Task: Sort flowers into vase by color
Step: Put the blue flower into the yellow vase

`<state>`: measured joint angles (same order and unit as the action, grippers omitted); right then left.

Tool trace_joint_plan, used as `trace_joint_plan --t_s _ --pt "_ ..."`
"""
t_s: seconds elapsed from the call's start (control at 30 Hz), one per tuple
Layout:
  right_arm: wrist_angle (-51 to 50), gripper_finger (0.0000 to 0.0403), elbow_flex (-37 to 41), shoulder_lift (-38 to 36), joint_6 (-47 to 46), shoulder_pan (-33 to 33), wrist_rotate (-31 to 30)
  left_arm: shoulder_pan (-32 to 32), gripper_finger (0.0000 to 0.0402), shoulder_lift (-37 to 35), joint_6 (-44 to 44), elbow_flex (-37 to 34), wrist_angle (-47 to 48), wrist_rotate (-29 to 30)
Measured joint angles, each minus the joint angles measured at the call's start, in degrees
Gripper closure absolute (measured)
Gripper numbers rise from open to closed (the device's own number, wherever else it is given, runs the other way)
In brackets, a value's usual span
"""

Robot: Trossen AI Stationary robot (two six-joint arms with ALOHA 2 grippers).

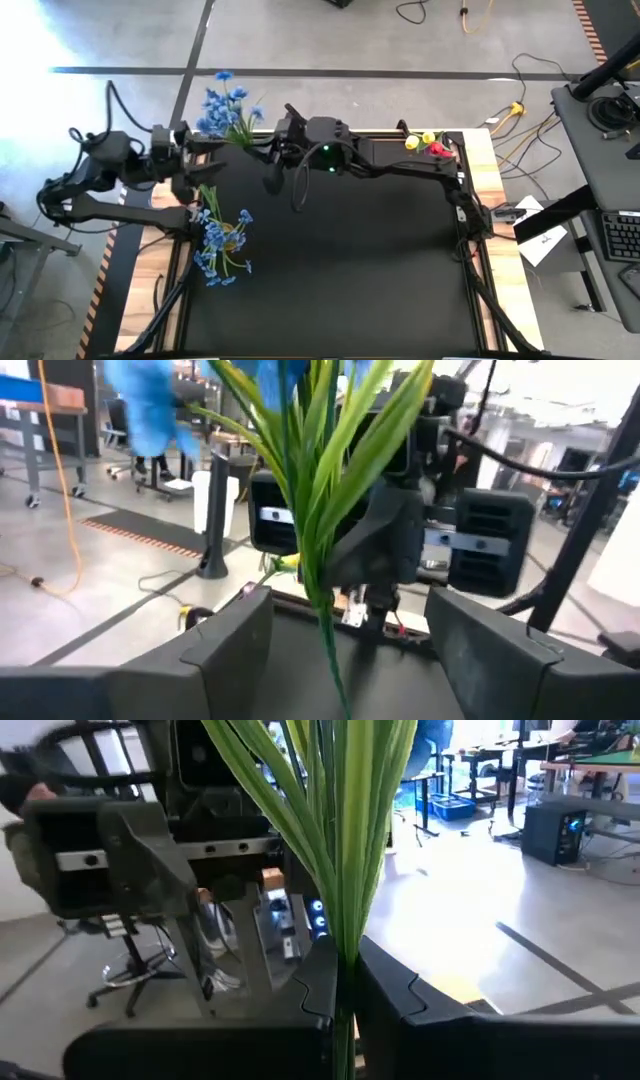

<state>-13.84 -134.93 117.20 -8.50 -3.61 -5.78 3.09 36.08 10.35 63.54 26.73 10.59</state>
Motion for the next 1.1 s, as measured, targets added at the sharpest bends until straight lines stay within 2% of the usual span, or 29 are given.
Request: trace_joint_plan --t_s 0.17,0.4,0.53,0.67,0.9,1.0,1.1 --pt "-0.2 0.039 0.1 0.3 3.4 0.6 0.1 0.0 0.0146 3.5 0.4 -0.3 -1.3 0.1" --pt "-0.6 0.039 0.1 0.3 5.4 0.9 3.2 0.0 0.0145 5.4 0.3 -0.3 -7.6 0.0" --pt "-0.8 0.0376 0.1 0.3 4.9 1.0 3.1 0.0 0.0162 5.2 -0.9 -0.3 -9.4 0.0" --pt "-0.9 0.0346 0.1 0.3 5.0 1.3 2.8 0.0 0.0219 6.2 -0.7 -0.3 -9.7 -0.7" --pt "-0.5 0.0292 0.1 0.3 5.4 1.8 2.6 0.0 0.0384 8.4 -1.9 0.6 -8.9 -2.3" --pt "-1.0 0.0262 0.1 0.1 5.3 2.2 2.6 0.0 0.0387 7.8 -4.1 3.7 -4.4 -2.2" --pt "-1.8 0.0231 0.1 -0.5 5.4 2.6 2.7 0.0 0.0393 7.2 -6.0 9.3 6.1 -2.1"
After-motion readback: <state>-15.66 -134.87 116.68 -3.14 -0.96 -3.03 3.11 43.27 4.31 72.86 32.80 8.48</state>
